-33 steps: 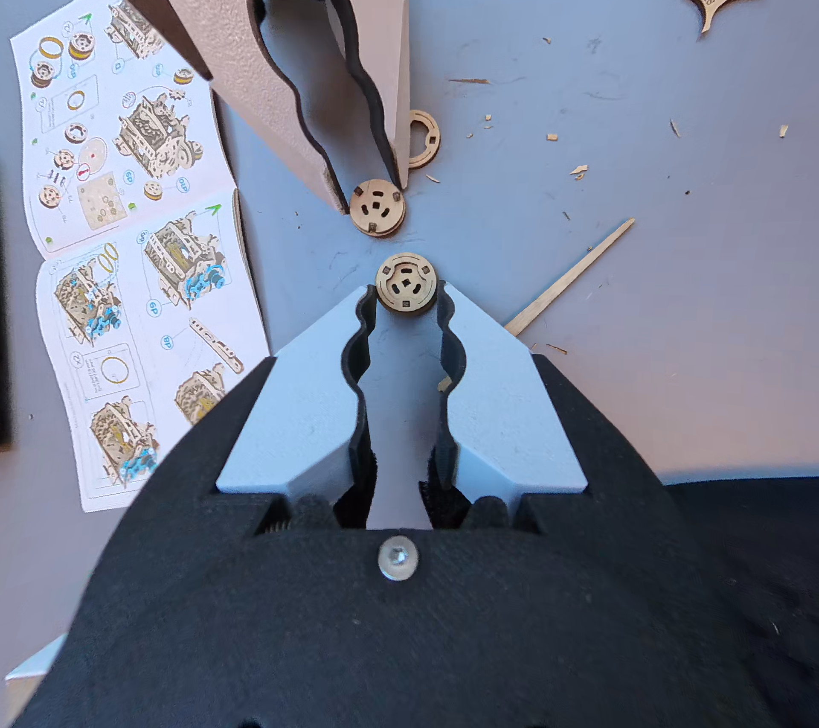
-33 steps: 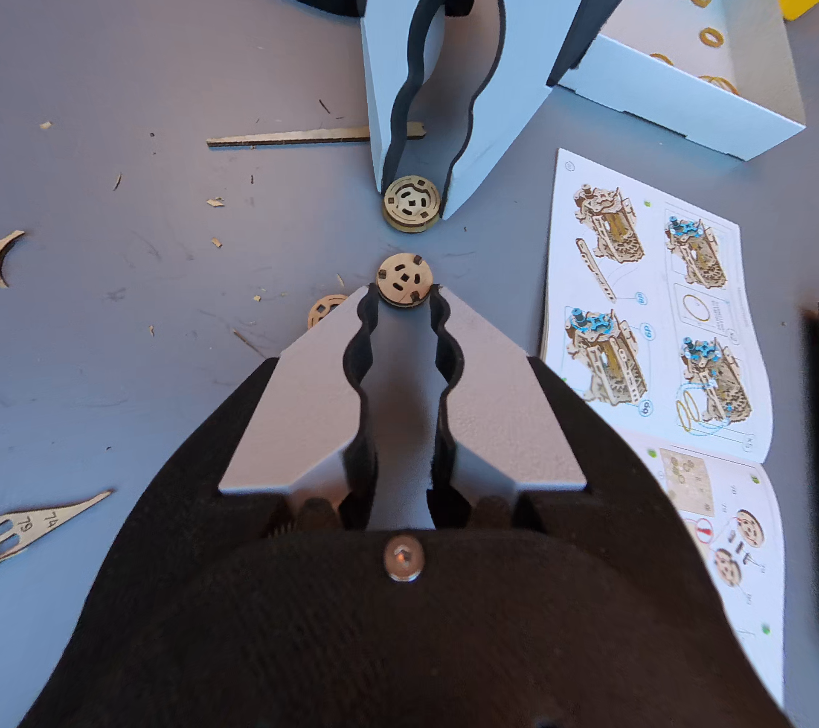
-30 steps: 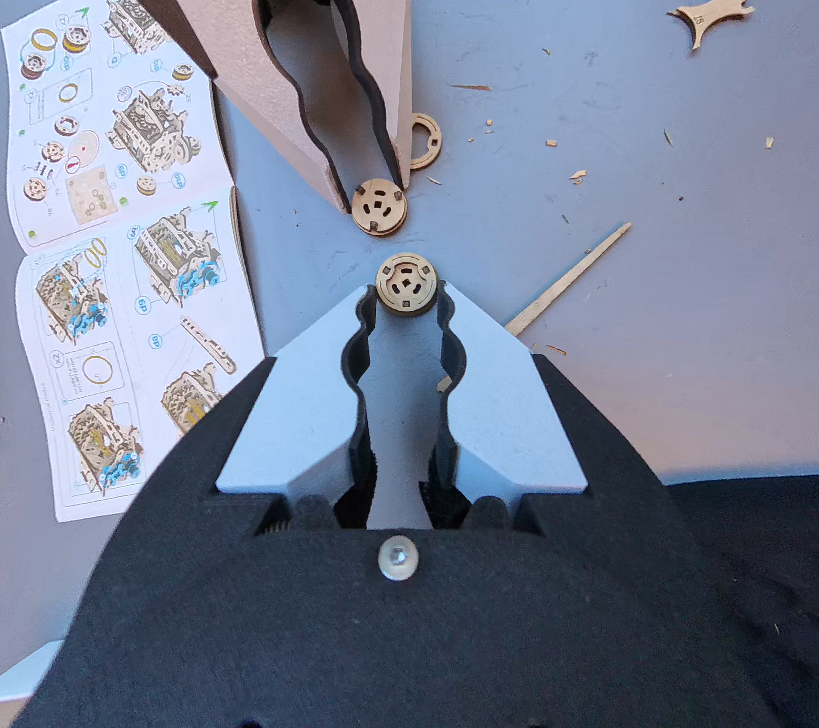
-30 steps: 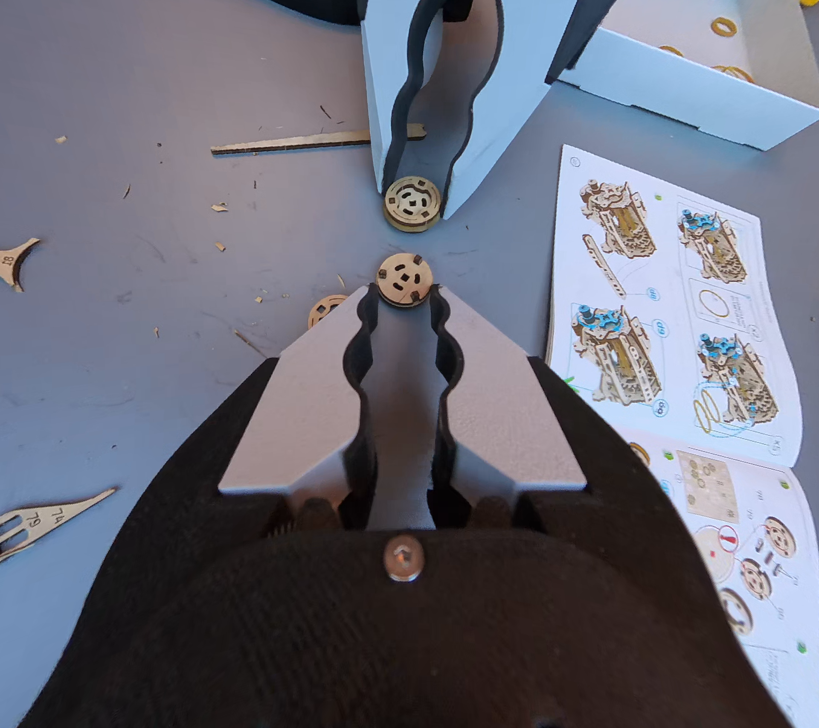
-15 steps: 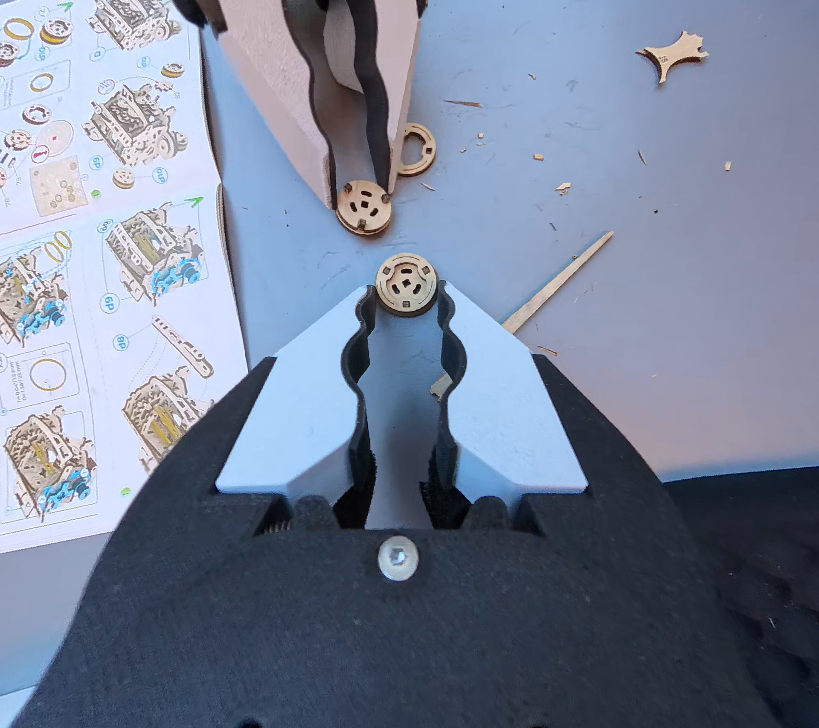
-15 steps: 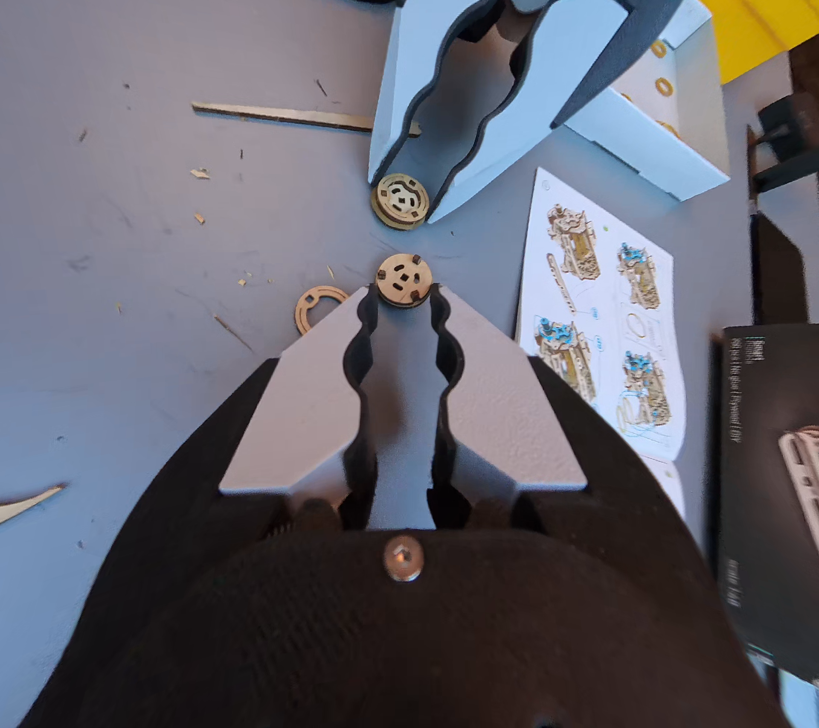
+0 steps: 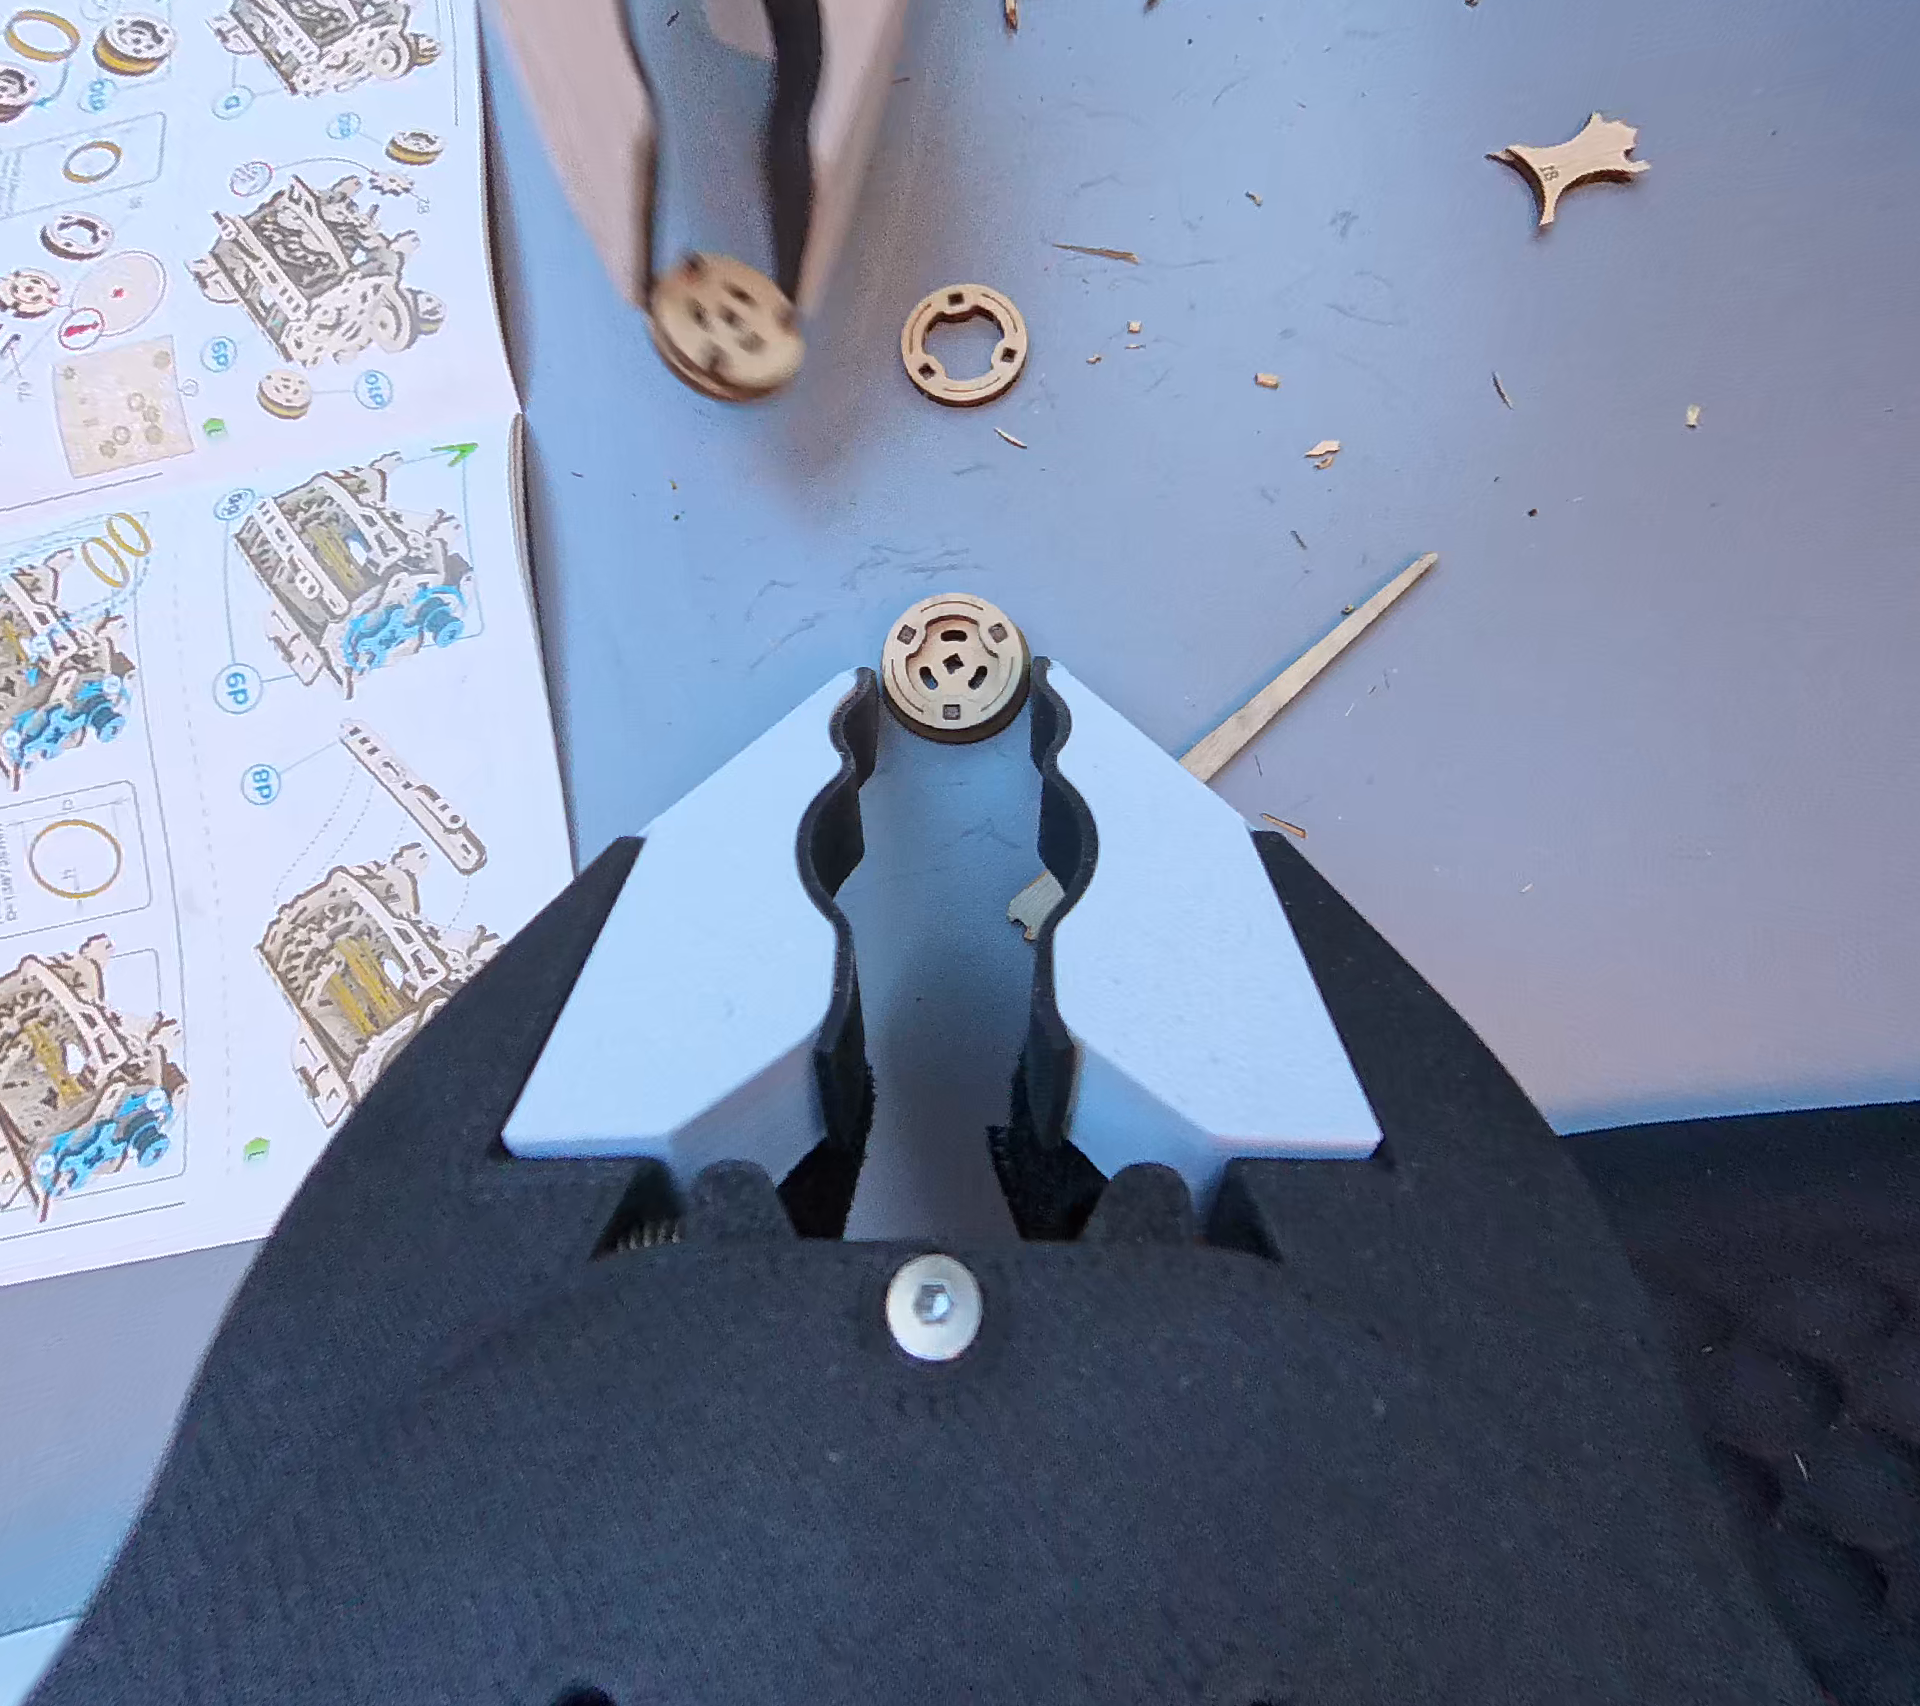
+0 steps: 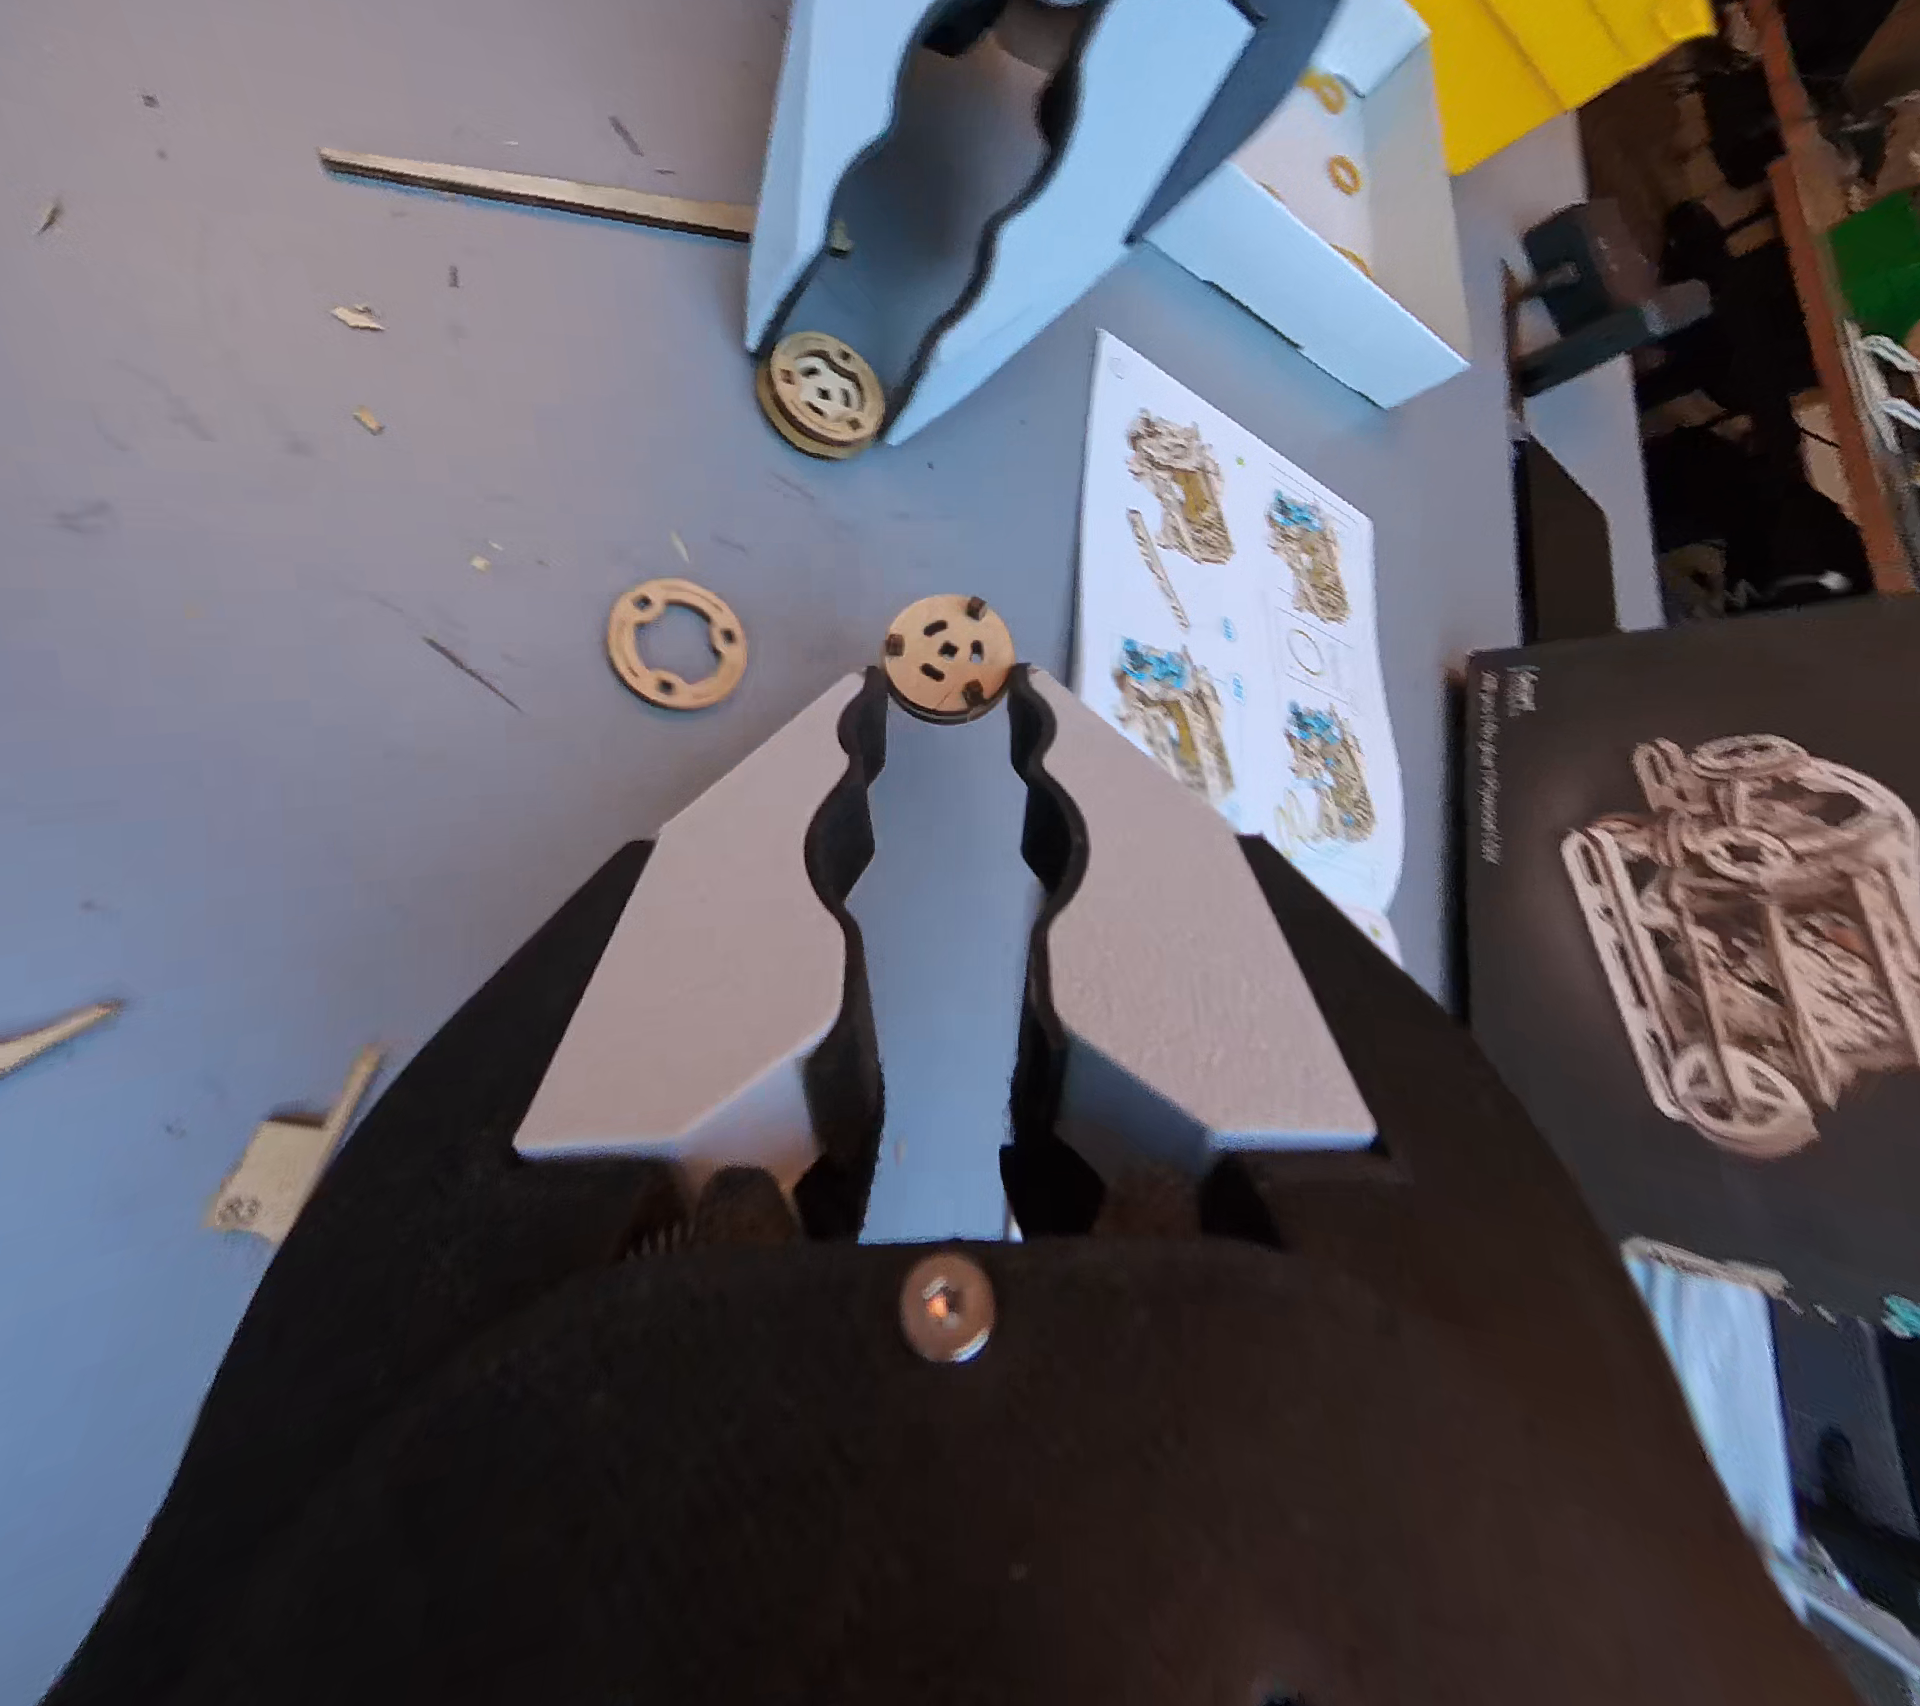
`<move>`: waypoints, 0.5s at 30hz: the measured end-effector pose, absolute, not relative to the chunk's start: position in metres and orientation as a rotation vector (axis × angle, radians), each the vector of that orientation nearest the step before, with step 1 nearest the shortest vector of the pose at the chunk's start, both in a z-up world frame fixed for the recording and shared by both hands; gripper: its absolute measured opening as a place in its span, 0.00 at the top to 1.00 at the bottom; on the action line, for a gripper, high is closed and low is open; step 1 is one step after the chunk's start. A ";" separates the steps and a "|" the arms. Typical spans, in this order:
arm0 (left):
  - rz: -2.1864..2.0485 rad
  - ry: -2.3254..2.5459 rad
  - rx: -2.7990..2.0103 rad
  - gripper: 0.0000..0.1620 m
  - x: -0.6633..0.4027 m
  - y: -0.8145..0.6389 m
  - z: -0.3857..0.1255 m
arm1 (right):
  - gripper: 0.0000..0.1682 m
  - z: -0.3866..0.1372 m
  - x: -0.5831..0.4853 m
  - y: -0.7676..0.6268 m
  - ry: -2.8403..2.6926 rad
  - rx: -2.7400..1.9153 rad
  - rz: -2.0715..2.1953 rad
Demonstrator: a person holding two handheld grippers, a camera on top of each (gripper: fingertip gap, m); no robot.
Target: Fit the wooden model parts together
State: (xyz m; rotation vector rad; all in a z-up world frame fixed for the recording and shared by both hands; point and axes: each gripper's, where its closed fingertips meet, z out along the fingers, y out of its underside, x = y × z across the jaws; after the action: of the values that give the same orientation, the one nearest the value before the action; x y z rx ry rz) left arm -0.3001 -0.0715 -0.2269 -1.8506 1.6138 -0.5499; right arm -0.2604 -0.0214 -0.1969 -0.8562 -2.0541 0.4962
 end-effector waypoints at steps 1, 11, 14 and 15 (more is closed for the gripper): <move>-0.552 1.606 -1.854 0.82 -0.300 -0.071 -0.227 | 0.87 -0.190 -0.257 -0.011 -2.019 -0.864 0.476; -0.665 1.498 -1.799 0.76 -0.292 -0.069 -0.204 | 0.86 -0.154 -0.208 0.080 -1.862 -0.948 0.216; -0.664 1.510 -1.809 0.78 -0.293 -0.070 -0.208 | 0.86 -0.154 -0.203 0.087 -1.862 -0.952 0.162; -0.669 1.512 -1.814 0.79 -0.293 -0.070 -0.209 | 0.86 -0.153 -0.203 0.088 -1.859 -0.955 0.165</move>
State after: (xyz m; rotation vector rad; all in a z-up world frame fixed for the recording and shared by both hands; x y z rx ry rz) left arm -0.2925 -0.0703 -0.2089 -1.8144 1.5121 -0.6686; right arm -0.2030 0.0876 -0.1530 -0.9546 -1.8586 0.1655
